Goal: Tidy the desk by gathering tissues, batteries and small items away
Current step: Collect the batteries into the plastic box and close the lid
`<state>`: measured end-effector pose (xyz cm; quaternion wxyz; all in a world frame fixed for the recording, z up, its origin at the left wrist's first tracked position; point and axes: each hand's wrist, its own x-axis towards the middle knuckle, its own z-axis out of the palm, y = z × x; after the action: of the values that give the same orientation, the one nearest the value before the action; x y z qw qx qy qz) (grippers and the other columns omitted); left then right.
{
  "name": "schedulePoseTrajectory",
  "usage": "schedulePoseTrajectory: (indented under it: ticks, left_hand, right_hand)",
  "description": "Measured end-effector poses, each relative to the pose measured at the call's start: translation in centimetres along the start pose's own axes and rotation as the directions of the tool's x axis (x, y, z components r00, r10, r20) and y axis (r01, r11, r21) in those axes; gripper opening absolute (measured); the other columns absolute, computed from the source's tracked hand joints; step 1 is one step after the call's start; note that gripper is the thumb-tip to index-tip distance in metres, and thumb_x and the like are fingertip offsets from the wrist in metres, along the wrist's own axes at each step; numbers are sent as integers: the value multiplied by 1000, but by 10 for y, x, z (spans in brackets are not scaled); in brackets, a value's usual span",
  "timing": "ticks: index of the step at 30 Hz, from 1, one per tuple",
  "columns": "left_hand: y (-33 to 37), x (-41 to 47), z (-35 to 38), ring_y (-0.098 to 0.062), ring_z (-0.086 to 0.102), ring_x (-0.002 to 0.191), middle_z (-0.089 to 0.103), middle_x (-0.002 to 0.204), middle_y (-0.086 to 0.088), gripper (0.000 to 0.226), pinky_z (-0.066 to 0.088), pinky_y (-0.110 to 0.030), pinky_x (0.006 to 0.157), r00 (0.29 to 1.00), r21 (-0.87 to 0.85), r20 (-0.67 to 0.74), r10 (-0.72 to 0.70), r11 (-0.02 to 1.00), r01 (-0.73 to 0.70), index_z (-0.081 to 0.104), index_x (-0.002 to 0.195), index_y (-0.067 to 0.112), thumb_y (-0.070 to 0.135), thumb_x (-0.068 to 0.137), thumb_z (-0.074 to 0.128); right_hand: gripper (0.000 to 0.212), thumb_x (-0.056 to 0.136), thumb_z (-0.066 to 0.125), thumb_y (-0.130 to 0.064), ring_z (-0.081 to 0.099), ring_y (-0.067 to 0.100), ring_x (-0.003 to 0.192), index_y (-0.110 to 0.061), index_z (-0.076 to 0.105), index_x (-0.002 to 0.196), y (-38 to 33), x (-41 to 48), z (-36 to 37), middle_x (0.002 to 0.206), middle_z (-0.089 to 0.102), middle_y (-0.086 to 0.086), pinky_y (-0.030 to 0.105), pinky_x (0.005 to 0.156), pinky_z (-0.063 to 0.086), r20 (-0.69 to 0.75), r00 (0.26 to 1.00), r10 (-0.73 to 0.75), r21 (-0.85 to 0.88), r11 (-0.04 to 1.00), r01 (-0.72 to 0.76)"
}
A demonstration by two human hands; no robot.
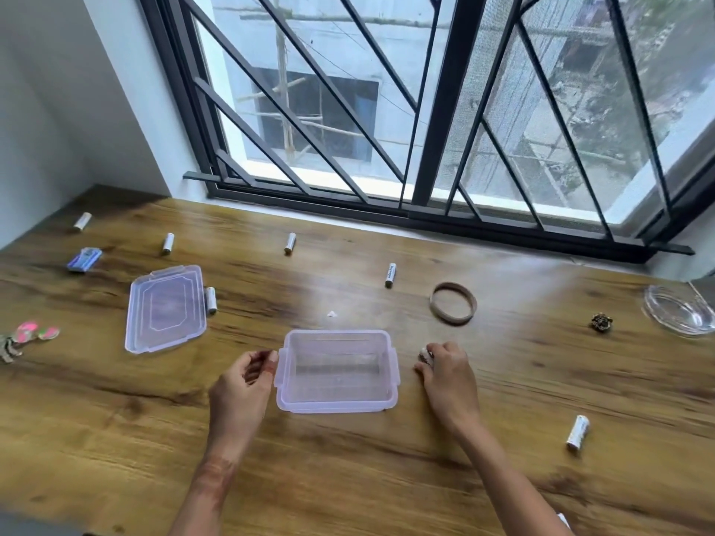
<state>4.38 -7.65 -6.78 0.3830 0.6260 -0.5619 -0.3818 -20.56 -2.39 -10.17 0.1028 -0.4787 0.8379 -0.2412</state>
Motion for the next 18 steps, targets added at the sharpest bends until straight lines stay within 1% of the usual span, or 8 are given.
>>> schedulePoseTrajectory:
  ticks: [2, 3, 5, 7, 9, 12, 15, 18]
  left_hand:
    - [-2, 3, 1, -12, 62, 82, 66, 84, 7, 7, 42, -20, 73, 1000, -24, 28, 3, 1000, -3, 65, 92, 20, 24, 86, 63]
    - [-2, 3, 2, -10, 63, 83, 66, 84, 11, 3, 43, -18, 73, 999, -30, 50, 8, 1000, -7, 63, 87, 25, 23, 85, 65]
    - [-5, 3, 3, -7, 63, 84, 64, 85, 16, 18, 45, -16, 73, 996, -27, 92, 19, 1000, -16, 58, 82, 36, 20, 84, 66]
    - [-8, 3, 5, -7, 63, 86, 65, 87, 15, 19, 46, -19, 75, 994, -50, 106, 6, 999, -1, 58, 83, 36, 19, 84, 66]
    - [-9, 1, 6, -7, 63, 86, 66, 88, 14, 18, 47, -22, 77, 995, -70, 100, -8, 997, 15, 59, 85, 34, 18, 84, 66]
    - [-10, 4, 7, -5, 63, 85, 66, 88, 12, 21, 47, -22, 77, 993, -78, 113, -34, 996, 43, 59, 83, 34, 15, 83, 67]
    - [-11, 10, 6, -10, 64, 80, 68, 82, 10, 17, 49, -24, 75, 988, -46, 129, -82, 995, 89, 60, 78, 31, 17, 81, 70]
    - [-14, 13, 5, -11, 64, 73, 70, 72, 12, 13, 49, -25, 68, 985, -13, 128, -117, 993, 120, 63, 72, 27, 20, 79, 72]
  right_hand:
    - [14, 87, 55, -7, 55, 33, 84, 2, 62, 79, 0, 5, 1, 87, 57, 18, 32, 64, 37, 9, 1000, -16, -24, 1000, 16]
    - [17, 87, 53, -8, 55, 33, 81, 1, 60, 75, -1, 8, 1, 84, 57, 18, 31, 63, 34, 16, 1000, -19, -15, 1000, 19]
    - [21, 87, 53, -10, 54, 32, 76, -2, 54, 68, -6, 19, -1, 78, 57, 17, 33, 61, 32, 23, 1000, -14, 45, 999, 13]
    - [24, 87, 53, -10, 52, 30, 69, -3, 49, 64, -15, 33, -5, 70, 55, 16, 36, 59, 34, 5, 1000, -6, 120, 993, 6]
    - [21, 89, 53, -12, 52, 29, 69, 1, 53, 71, -27, 52, -7, 71, 56, 15, 37, 61, 39, -15, 1000, -7, 176, 984, 9]
    - [16, 92, 50, -14, 55, 32, 77, 2, 53, 93, -45, 85, -5, 81, 58, 15, 37, 64, 40, -1, 1000, 1, 205, 979, -1]
    - [17, 93, 47, -14, 56, 36, 84, 1, 50, 100, -55, 115, 1, 90, 61, 21, 32, 63, 34, 10, 1000, 15, 216, 976, -17]
    - [19, 93, 47, -15, 58, 35, 91, 1, 51, 102, -59, 137, 12, 97, 63, 21, 33, 67, 36, 17, 997, 75, 226, 971, -76]
